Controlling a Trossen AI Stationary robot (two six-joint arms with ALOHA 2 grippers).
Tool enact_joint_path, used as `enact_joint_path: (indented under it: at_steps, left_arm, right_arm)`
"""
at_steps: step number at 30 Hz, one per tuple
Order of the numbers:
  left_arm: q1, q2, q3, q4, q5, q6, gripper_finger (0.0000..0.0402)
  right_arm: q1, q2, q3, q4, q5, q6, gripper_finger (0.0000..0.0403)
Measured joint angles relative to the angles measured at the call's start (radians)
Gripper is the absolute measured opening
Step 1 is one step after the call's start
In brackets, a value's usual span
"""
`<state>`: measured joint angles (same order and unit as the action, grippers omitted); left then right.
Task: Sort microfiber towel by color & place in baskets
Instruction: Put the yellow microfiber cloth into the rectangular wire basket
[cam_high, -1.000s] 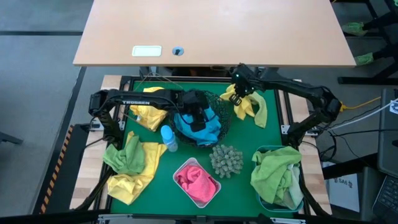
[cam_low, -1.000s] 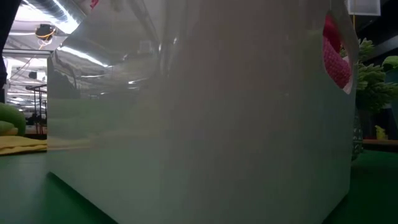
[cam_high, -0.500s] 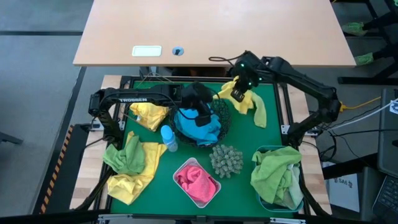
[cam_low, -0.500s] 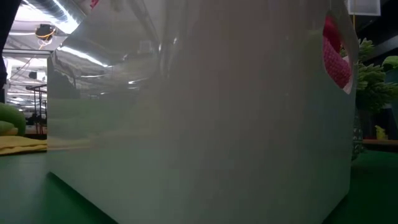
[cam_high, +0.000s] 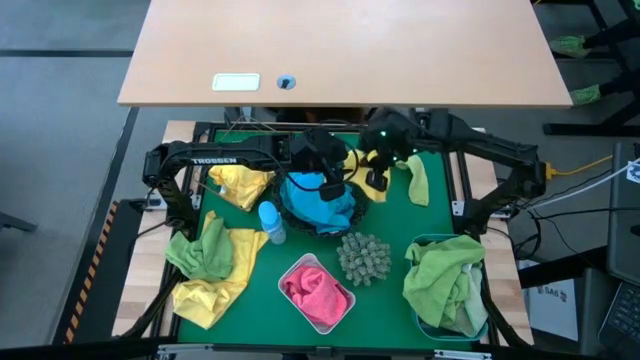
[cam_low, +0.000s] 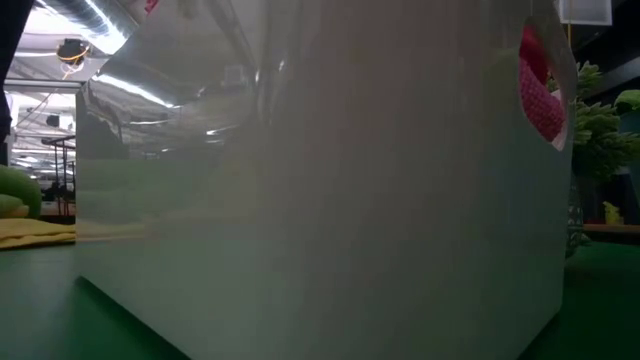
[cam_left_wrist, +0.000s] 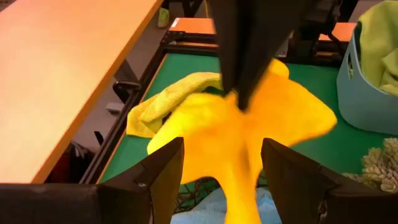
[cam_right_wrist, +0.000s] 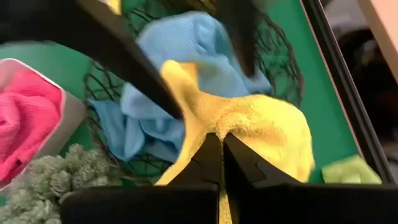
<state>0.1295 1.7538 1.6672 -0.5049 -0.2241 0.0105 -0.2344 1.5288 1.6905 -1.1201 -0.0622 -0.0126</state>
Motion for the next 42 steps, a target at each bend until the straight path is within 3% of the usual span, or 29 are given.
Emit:
enact_joint_path:
  at_steps: [15, 20, 30, 33, 37, 42]
  left_arm:
    - [0.000, 0.000, -0.001, -0.003, 0.099, 0.003, 0.0201]
    - [-0.001, 0.000, -0.001, -0.003, 0.101, 0.003, 0.0153]
    - [0.000, 0.000, -0.002, -0.003, 0.097, 0.001, 0.0018]
    - [0.000, 0.000, -0.002, -0.003, 0.097, -0.002, 0.0010]
    - [0.000, 0.000, -0.002, -0.003, 0.096, -0.002, 0.0017]
    - [0.000, 0.000, -0.002, -0.002, 0.091, -0.002, 0.0014]
  right_arm:
    - [0.118, 0.000, 0.000, 0.126, 0.008, -0.122, 0.0003]
    - [0.118, 0.000, 0.000, 0.131, 0.010, -0.151, 0.0003]
    - [0.116, 0.000, 0.000, 0.132, 0.054, -0.148, 0.0003]
    - [0.116, 0.000, 0.000, 0.132, 0.055, -0.148, 0.0004]
    - [0.116, 0.000, 0.000, 0.132, 0.054, -0.147, 0.0035]
    - [0.117, 0.000, 0.000, 0.131, 0.051, -0.146, 0.0119]
